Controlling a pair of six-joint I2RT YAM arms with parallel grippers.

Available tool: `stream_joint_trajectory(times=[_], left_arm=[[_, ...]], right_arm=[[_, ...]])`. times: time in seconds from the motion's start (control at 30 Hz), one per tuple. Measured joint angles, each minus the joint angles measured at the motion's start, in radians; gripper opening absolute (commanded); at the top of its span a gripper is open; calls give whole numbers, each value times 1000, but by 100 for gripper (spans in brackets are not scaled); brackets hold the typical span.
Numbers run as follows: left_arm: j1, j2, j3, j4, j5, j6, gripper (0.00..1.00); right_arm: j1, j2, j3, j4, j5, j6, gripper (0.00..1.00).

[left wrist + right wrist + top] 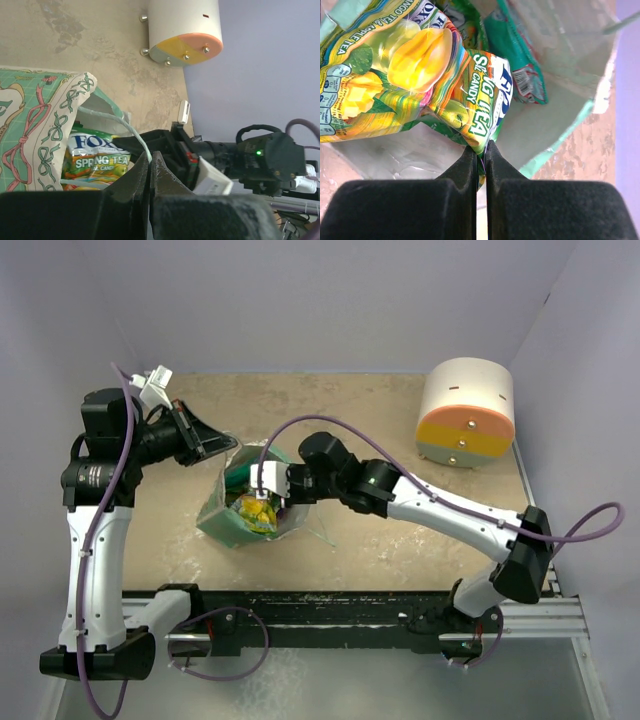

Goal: Take the snacks out of the paper bag

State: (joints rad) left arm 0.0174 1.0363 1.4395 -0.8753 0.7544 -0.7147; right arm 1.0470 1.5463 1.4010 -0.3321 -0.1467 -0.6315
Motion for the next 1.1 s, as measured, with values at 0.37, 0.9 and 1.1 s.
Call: stream_joint_trajectory(times=[0.37, 0.9, 1.1], left_arm=[[0, -3, 0, -10, -11, 0, 0], [0, 5, 0, -20, -29, 1, 0], [0, 5, 0, -34, -33, 1, 0]], right_arm=[[0, -177, 13, -10, 112, 102, 0], [-2, -491, -122, -12, 727, 636, 0], [-79, -406, -257, -142, 906, 956, 0]])
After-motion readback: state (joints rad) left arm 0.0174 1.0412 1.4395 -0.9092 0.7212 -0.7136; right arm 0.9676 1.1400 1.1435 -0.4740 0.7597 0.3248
